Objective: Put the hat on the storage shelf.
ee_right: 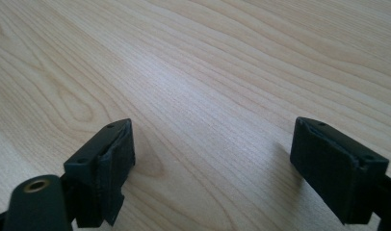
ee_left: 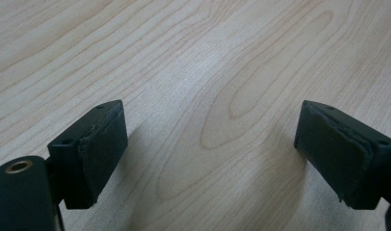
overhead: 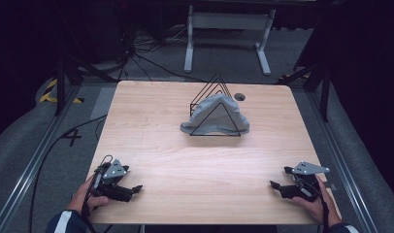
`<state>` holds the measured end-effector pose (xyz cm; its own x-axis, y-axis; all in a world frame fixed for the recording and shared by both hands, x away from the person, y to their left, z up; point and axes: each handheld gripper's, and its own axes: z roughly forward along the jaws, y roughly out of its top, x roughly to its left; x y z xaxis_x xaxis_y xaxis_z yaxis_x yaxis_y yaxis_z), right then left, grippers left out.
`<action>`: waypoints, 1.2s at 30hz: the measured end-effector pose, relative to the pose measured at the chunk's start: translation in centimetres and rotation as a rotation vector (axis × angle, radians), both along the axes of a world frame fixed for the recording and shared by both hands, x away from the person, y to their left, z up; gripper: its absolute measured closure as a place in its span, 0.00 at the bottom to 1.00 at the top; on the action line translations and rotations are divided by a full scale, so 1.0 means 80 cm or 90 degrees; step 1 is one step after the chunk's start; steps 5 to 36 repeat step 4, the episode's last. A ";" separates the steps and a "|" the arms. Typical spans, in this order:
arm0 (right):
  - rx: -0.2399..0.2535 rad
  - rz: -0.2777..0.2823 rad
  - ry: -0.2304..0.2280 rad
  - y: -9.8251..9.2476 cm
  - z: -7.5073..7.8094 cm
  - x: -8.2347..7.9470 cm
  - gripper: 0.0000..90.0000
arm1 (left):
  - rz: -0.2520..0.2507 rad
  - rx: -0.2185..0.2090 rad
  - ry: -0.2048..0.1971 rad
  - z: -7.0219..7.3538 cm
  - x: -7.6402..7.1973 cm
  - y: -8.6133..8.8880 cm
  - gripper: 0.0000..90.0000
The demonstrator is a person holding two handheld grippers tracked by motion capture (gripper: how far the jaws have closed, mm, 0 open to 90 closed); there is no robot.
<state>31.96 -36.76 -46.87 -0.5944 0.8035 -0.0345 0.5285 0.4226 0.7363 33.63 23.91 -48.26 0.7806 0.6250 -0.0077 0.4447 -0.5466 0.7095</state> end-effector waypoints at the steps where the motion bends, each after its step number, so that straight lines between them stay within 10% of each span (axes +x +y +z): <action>1: -0.001 -0.002 0.000 -0.001 0.000 0.001 0.18 | 0.001 0.000 0.001 0.000 0.000 0.000 0.12; 36: 0.000 -0.004 0.000 -0.001 0.000 0.001 0.18 | 0.007 0.003 0.008 0.000 0.000 -0.001 0.10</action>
